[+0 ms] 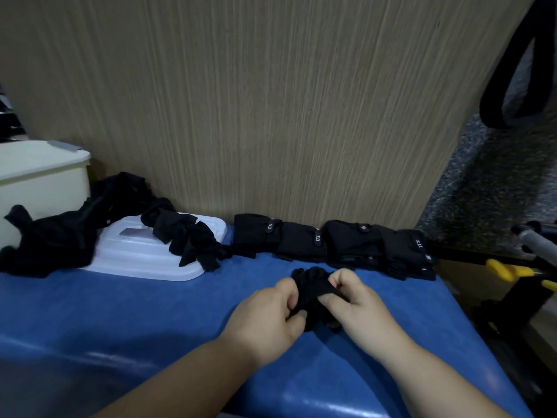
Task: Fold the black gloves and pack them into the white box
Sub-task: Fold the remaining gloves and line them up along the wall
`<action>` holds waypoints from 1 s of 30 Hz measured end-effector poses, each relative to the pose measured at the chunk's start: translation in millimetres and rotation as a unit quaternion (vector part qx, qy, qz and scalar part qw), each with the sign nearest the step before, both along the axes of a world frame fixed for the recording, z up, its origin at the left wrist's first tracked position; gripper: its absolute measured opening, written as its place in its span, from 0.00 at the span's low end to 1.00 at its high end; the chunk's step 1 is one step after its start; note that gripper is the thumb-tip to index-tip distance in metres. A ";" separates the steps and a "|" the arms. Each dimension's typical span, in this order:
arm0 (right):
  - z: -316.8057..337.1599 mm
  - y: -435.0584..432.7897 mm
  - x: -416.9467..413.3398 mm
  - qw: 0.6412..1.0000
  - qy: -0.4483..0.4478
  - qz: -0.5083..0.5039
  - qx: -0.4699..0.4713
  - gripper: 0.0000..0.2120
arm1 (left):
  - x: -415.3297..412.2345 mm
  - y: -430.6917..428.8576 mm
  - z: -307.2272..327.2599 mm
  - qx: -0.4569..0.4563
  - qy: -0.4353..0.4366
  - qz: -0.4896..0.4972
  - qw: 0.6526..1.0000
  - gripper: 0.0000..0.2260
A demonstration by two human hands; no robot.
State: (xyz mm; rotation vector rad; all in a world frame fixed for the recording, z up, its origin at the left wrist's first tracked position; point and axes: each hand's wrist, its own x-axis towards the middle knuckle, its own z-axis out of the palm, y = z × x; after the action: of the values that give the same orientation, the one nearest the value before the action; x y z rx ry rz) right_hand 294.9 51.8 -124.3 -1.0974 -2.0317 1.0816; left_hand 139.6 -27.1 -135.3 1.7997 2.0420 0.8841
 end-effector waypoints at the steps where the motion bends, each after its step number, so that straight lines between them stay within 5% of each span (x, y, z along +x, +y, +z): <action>1: 0.0 -0.7 0.2 1.000 -0.006 0.014 0.000 0.10 | -0.5 0.7 -0.1 0.000 -0.001 0.001 1.000 0.12; 10: 2.0 2.4 3.3 0.976 -0.129 -0.056 0.168 0.14 | 0.2 1.4 -1.4 -0.004 -0.043 -0.055 0.998 0.12; 16: -2.2 6.8 4.5 0.991 -0.081 -0.019 0.101 0.17 | -4.6 2.7 0.4 -0.017 -0.134 -0.066 0.989 0.13; 23: 0.6 4.6 5.7 0.992 0.061 0.088 -0.061 0.21 | -17.0 8.3 -0.3 0.077 -0.108 0.105 0.986 0.10; 30: 9.4 14.5 19.8 0.966 -0.223 0.092 0.093 0.18 | -18.1 6.3 -2.8 -0.031 0.043 0.024 0.998 0.16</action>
State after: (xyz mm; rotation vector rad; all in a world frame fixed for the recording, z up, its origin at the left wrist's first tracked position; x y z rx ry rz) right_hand 314.7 66.3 -114.9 -1.1468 -2.5738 0.7517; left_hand 121.5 -20.9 -138.1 1.7918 2.1498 0.7605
